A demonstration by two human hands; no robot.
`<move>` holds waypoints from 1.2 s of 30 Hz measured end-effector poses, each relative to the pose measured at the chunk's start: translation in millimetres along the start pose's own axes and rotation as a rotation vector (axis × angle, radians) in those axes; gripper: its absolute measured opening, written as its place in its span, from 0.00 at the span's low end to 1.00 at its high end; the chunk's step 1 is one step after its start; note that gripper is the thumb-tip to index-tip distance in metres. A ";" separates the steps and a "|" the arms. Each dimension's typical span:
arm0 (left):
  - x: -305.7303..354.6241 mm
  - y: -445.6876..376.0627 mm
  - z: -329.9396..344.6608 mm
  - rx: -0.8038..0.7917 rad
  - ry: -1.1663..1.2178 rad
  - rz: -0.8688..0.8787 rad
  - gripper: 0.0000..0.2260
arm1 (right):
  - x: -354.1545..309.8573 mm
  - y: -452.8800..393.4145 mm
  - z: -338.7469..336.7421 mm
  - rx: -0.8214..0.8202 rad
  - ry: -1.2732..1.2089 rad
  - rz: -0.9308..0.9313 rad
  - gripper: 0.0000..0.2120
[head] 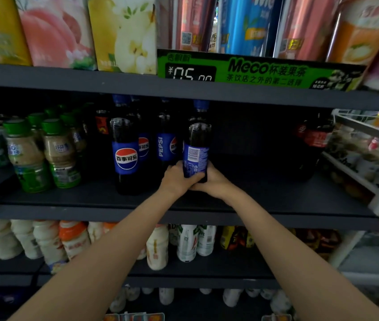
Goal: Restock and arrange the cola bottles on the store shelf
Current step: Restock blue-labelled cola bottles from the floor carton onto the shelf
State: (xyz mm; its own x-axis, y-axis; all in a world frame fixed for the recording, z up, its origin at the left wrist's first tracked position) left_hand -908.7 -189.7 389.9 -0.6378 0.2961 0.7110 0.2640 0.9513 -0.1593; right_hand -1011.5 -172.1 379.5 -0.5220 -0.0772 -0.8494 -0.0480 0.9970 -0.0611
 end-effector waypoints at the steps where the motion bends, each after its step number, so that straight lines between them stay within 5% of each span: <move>1: -3.1 -2.2 3.3 -0.048 -0.006 -0.032 0.29 | 1.1 -2.7 -0.1 0.026 0.003 0.003 0.42; 8: 0.1 -8.9 3.9 -0.050 0.226 -0.126 0.25 | 6.2 -17.5 0.7 0.098 -0.012 0.101 0.38; 13: -6.4 -10.0 -6.4 0.114 0.047 -0.140 0.20 | 6.4 -26.5 1.9 0.204 0.105 0.234 0.29; 17: -16.4 -9.5 -13.1 0.159 -0.005 -0.102 0.18 | 3.3 -32.7 0.6 0.302 0.256 0.300 0.35; 24: -23.0 7.3 -24.4 0.214 -0.093 0.021 0.15 | 2.4 -35.3 4.7 0.388 0.140 0.341 0.35; 27: -20.9 21.3 -28.5 0.208 -0.178 0.153 0.15 | -3.9 -21.8 3.6 0.597 0.001 0.241 0.32; 30: -17.3 39.7 -37.1 0.241 -0.245 0.290 0.15 | -32.4 3.7 11.6 0.804 -0.041 -0.002 0.18; 36: -60.1 102.1 -102.4 0.352 -0.284 0.394 0.12 | -135.7 33.2 99.4 0.744 -0.083 -0.524 0.11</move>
State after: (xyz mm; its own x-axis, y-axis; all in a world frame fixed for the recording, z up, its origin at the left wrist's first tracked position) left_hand -769.2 -119.2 401.1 -0.7220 0.5975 0.3489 0.2952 0.7221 -0.6257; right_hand -857.6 -127.6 440.7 -0.5240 -0.5495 -0.6508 0.3152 0.5848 -0.7474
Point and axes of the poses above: each hand's wrist, its own y-axis away from the middle knuckle, its own z-axis out of the palm, x = y × z, the point moved 7 cm from there along -y, towards the middle knuckle, and after that the axes turned 2 degrees about -y, right-handed, at the moved point
